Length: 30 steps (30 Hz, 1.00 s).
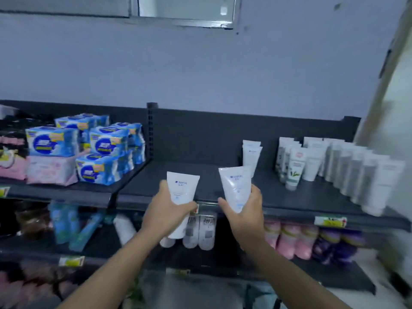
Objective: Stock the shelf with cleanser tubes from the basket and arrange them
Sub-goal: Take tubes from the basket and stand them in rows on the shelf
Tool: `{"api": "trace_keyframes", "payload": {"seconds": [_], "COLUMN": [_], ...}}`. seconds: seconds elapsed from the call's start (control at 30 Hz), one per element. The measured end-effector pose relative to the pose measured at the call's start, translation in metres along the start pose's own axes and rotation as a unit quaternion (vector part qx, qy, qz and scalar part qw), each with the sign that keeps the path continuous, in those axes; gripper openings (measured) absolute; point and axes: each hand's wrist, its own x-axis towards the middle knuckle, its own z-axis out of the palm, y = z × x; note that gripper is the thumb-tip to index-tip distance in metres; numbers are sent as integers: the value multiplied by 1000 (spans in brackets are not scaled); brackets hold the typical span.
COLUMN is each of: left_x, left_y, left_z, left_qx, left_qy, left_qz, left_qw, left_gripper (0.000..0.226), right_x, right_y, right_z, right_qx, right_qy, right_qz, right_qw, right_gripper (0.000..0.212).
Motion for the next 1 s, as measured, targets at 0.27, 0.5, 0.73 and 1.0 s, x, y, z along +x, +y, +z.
{"api": "trace_keyframes", "payload": {"seconds": [0.27,0.5,0.73,1.0], "left_x": [33,114,174,194], "left_y": [87,89,76,61], "left_z": [99,190,253,254], "left_qx": [146,-27,-41,-72], "left_qy": [27,-53,-86,-171], "left_qz": [78,56,56,72], "left_qw": [986,997,994,980], "left_gripper": [63,73,72,54], "right_x": [56,115,167,178], "right_y": [44,87,113,123], "right_z": [-79,-80,-52,-32], "right_qx": [76,79,96,43], "right_qy": [51,52,47,-38], "right_qz": [66,111,130,108], "right_qw": [994,989,986,993], "right_gripper": [61,60,64,69]}}
